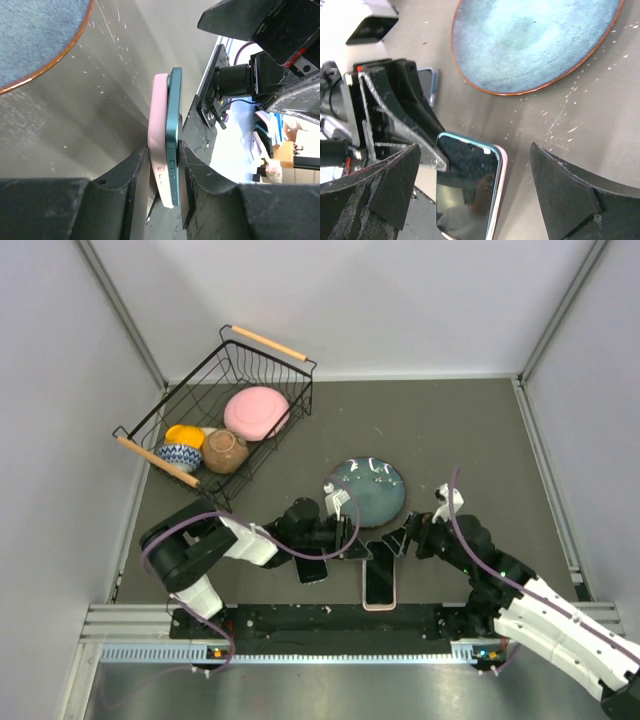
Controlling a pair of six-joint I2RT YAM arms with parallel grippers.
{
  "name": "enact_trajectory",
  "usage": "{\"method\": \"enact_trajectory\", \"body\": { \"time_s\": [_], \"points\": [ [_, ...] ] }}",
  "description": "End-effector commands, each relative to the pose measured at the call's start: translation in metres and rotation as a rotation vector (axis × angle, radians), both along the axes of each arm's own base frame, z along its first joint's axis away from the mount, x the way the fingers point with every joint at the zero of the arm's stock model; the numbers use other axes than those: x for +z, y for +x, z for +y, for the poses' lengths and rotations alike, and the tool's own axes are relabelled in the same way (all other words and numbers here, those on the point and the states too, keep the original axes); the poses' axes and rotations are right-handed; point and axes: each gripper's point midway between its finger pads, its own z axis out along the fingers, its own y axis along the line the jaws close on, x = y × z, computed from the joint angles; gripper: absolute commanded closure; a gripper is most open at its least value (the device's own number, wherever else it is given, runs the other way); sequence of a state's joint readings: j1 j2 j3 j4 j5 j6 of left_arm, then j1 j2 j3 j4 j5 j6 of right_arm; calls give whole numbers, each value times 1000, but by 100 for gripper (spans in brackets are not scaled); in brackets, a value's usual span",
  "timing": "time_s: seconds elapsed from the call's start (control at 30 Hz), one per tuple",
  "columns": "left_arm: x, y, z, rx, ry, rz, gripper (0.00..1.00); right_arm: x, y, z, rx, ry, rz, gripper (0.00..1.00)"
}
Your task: Put the phone into the phone case
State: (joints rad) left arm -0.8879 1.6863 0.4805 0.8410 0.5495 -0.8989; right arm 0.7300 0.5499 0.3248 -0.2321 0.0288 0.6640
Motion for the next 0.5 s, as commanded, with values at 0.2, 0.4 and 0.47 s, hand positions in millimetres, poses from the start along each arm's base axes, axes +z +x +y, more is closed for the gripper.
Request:
{"method": "enact_trajectory", "body": {
  "time_s": [0.2,0.4,0.47],
  "points": [
    [32,34,5,-26,5,-205,90,-19,-36,19,188,180,-14,9],
    [30,38,12,-96,-36,-163,89,-26,-48,31,262,308,-49,7],
    [30,41,15,-95,-41,-165,88,-27,-52,34,289,344,-53,6]
  ]
}}
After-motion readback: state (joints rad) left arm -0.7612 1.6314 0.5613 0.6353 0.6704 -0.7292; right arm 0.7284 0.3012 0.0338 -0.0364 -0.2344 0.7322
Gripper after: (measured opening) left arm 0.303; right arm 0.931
